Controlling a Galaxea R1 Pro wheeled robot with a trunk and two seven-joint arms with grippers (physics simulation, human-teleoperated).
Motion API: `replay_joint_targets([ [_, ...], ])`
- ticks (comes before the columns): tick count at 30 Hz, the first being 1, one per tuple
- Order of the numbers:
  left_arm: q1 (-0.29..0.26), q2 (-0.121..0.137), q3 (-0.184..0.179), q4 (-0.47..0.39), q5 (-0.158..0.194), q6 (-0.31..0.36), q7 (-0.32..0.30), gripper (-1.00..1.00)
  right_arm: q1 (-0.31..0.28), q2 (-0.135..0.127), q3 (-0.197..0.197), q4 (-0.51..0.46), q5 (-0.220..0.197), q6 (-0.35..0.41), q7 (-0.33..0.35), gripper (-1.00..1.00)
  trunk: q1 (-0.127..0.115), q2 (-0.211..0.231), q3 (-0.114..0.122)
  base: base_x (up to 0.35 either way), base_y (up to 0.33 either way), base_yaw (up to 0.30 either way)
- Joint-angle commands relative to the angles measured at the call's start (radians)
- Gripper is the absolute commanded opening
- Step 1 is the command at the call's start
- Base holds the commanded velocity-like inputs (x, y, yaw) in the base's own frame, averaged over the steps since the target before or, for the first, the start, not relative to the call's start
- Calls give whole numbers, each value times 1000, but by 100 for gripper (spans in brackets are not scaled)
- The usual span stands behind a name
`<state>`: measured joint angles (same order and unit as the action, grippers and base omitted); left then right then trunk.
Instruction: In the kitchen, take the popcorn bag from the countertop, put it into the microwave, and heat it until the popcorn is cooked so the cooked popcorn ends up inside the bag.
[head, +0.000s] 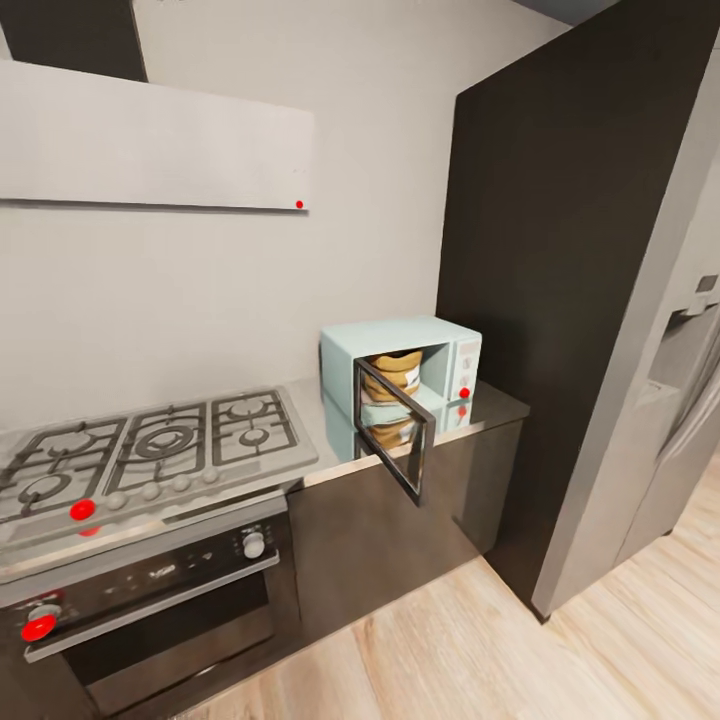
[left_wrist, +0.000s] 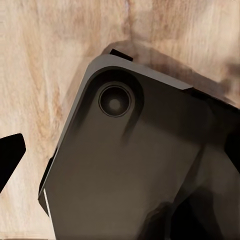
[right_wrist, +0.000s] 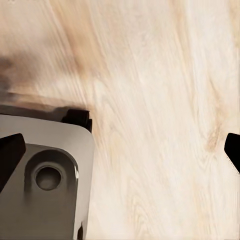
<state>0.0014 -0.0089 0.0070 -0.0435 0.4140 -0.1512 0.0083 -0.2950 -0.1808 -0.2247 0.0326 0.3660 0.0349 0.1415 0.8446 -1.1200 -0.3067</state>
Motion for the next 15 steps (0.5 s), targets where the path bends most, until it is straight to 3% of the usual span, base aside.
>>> replay_joint_targets([
  [1, 0, 0, 0, -1, 2, -1, 1, 100, -1, 0, -8, 1, 8, 2, 1, 100, 0, -1, -1, 0, 0, 264],
  [6, 0, -1, -2, -2, -5, -1, 0, 100, -1, 0, -8, 1, 9, 2, 0, 100, 0, -1, -1, 0, 0, 219],
  [15, 0, -12, 1, -3, 1, 7, -7, 100, -1, -1, -8, 1, 11, -2, 1, 100, 0, -1, -1, 0, 0, 15],
])
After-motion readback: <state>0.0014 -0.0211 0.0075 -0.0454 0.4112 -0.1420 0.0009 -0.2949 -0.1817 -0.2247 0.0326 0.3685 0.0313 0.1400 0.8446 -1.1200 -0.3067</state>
